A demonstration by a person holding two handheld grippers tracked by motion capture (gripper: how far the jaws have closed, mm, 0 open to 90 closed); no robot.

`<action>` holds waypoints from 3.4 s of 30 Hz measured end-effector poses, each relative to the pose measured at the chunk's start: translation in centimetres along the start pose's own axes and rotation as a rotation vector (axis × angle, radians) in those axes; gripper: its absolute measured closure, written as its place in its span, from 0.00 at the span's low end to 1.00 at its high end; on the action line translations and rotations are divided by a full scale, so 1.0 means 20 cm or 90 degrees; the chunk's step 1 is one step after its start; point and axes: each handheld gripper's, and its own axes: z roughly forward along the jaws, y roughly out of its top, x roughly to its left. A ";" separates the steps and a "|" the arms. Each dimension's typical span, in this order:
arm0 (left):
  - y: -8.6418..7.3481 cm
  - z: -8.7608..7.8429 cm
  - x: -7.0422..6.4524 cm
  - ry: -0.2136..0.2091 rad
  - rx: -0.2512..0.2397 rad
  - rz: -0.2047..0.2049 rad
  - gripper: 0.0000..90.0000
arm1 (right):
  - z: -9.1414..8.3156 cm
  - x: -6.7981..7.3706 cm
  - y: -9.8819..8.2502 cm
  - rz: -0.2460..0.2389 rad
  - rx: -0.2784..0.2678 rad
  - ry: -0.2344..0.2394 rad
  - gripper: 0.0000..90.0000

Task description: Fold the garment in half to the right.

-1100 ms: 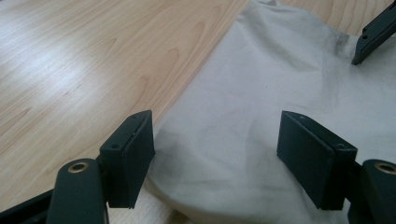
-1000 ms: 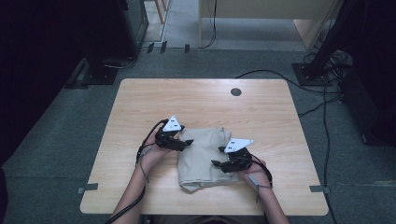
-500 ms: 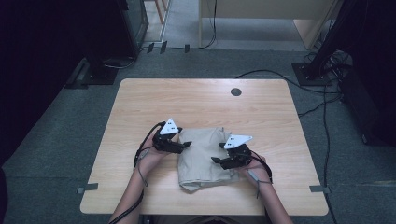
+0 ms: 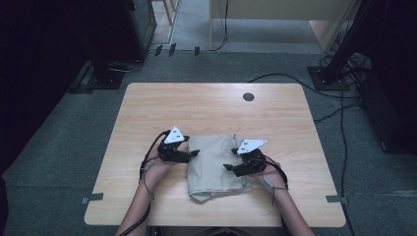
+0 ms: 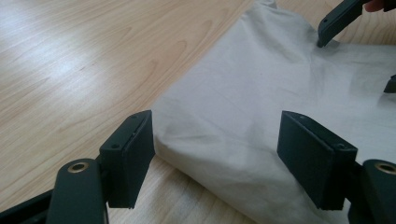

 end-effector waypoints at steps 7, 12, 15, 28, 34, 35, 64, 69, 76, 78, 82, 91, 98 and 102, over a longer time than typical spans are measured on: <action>-0.02 -0.03 -0.01 0.008 -0.001 -0.016 0.31 | 0.00 -0.03 0.01 -0.009 0.001 -0.013 0.33; -0.04 -0.05 -0.02 0.010 -0.006 -0.027 0.31 | 0.02 -0.06 0.03 -0.015 -0.008 -0.027 0.33; -0.05 -0.06 -0.04 0.015 -0.003 -0.029 0.31 | 0.03 -0.06 0.03 -0.013 -0.001 -0.037 0.33; -0.08 -0.04 -0.03 0.022 0.011 -0.032 0.31 | 0.07 -0.09 0.00 0.019 0.013 -0.045 0.33; -0.09 -0.05 -0.03 0.024 0.004 -0.037 0.31 | 0.04 -0.08 -0.01 0.022 0.002 -0.046 0.32; -0.09 -0.05 -0.02 0.023 0.004 -0.037 0.31 | 0.04 -0.08 -0.01 0.024 0.001 -0.046 0.31; -0.14 -0.11 0.06 0.032 0.025 -0.075 0.31 | -0.05 -0.16 -0.06 0.042 0.010 -0.049 0.23; -0.14 -0.11 0.06 0.035 0.039 -0.068 0.31 | -0.07 -0.17 -0.08 0.053 0.009 -0.050 0.23; -0.15 -0.11 0.07 0.037 0.041 -0.074 0.31 | -0.09 -0.19 -0.09 0.056 0.012 -0.056 0.22; -0.15 -0.11 0.07 0.039 0.041 -0.076 0.31 | -0.10 -0.21 -0.10 0.060 0.010 -0.058 0.22; -0.15 -0.12 0.08 0.043 0.043 -0.076 0.31 | -0.11 -0.22 -0.10 0.063 0.011 -0.063 0.22; -0.17 -0.12 0.09 0.054 0.057 -0.079 0.31 | -0.14 -0.25 -0.12 0.071 0.013 -0.077 0.22; -0.17 -0.14 0.10 0.058 0.059 -0.085 0.31 | -0.16 -0.26 -0.14 0.074 0.015 -0.082 0.22; -0.17 -0.14 0.11 0.058 0.064 -0.089 0.31 | -0.17 -0.27 -0.14 0.073 0.016 -0.085 0.22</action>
